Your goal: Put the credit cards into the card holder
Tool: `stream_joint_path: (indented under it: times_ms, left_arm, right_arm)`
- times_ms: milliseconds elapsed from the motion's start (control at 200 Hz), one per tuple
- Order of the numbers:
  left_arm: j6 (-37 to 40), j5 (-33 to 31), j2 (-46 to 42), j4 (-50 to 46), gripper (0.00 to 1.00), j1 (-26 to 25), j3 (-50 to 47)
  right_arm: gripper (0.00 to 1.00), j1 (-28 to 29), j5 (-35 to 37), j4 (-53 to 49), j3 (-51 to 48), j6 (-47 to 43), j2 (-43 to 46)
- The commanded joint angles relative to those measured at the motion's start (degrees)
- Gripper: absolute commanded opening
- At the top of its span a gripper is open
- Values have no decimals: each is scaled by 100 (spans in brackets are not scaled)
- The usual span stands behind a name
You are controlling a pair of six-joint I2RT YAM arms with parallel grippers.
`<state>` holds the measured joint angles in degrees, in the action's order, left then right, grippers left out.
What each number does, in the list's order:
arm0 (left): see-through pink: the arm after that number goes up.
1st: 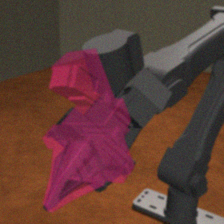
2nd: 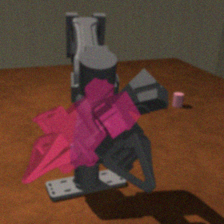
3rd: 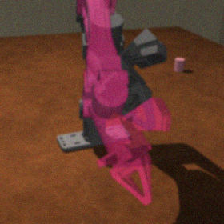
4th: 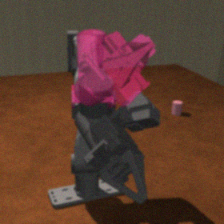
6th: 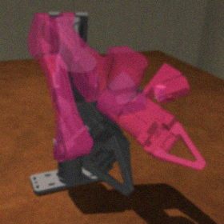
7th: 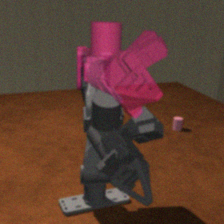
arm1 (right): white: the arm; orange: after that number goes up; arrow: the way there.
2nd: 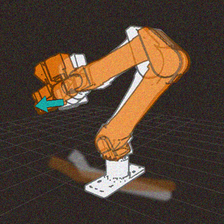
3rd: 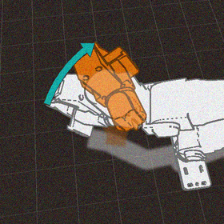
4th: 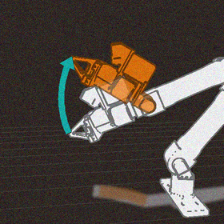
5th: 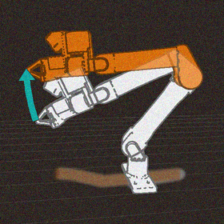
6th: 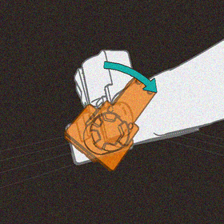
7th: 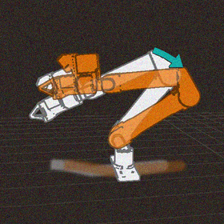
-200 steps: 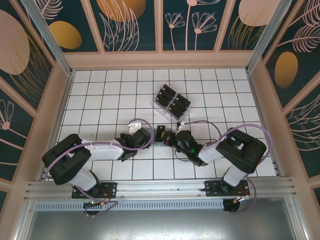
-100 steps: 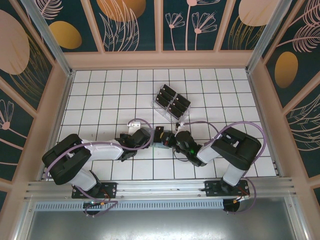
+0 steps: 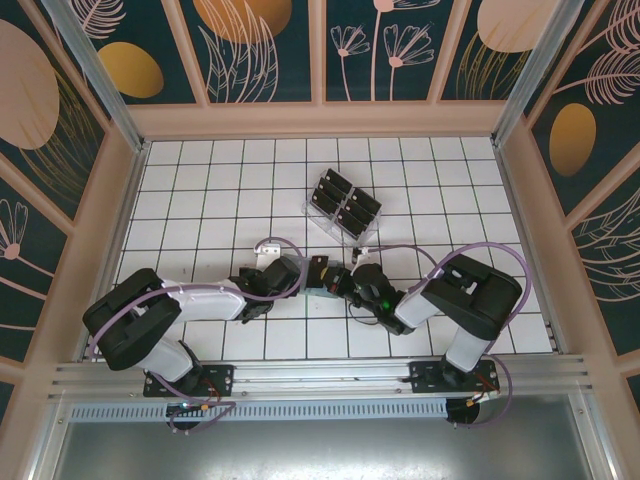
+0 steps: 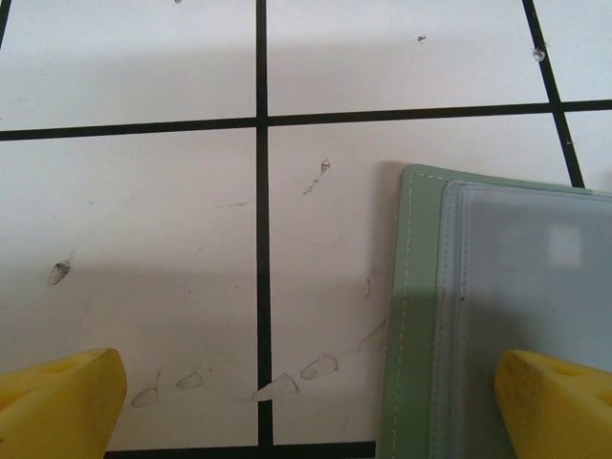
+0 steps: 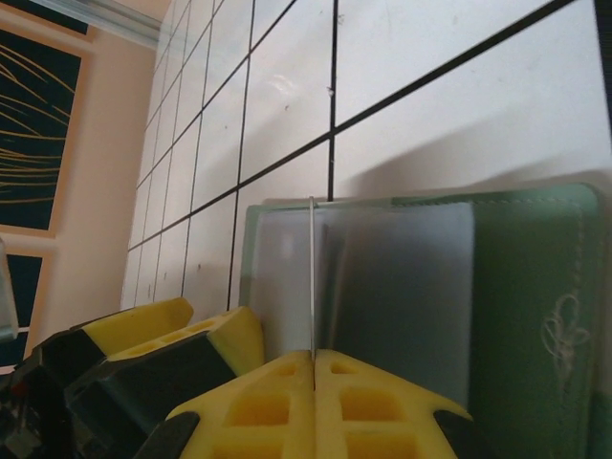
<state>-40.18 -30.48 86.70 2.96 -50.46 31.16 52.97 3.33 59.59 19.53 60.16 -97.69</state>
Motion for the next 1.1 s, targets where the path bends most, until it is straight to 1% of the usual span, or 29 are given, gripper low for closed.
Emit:
stream_joint_path:
  times_ms: [0,235,350,485,550,560,596,916,1096]
  left_arm:
    - [36,89,-89,-331,99,25,-112]
    - [61,117,-195,-394,98,26,-67]
    - [68,125,-273,-436,99,24,-35]
    - [103,147,-358,-480,98,24,20]
    - [144,147,-382,-485,99,20,56]
    - [152,147,-388,-488,99,21,61]
    - [178,141,-383,-490,98,22,83]
    - [511,53,-244,-402,99,21,225]
    - [450,-37,-124,-355,99,19,121]
  right_arm:
    - [0,-46,8,-250,-98,31,15]
    - [0,-297,-181,-1086,23,-261,119]
    - [0,-407,-202,-1633,201,-569,190]
    - [0,-543,-219,-1951,351,-834,206]
    - [0,-606,-220,-1986,368,-904,200]
    - [0,-615,-338,-1987,374,-913,198]
    - [0,-636,-418,-1978,380,-934,203]
    - [0,-659,-640,-1962,455,-1024,255]
    - [0,-649,-741,-1924,490,-1004,400]
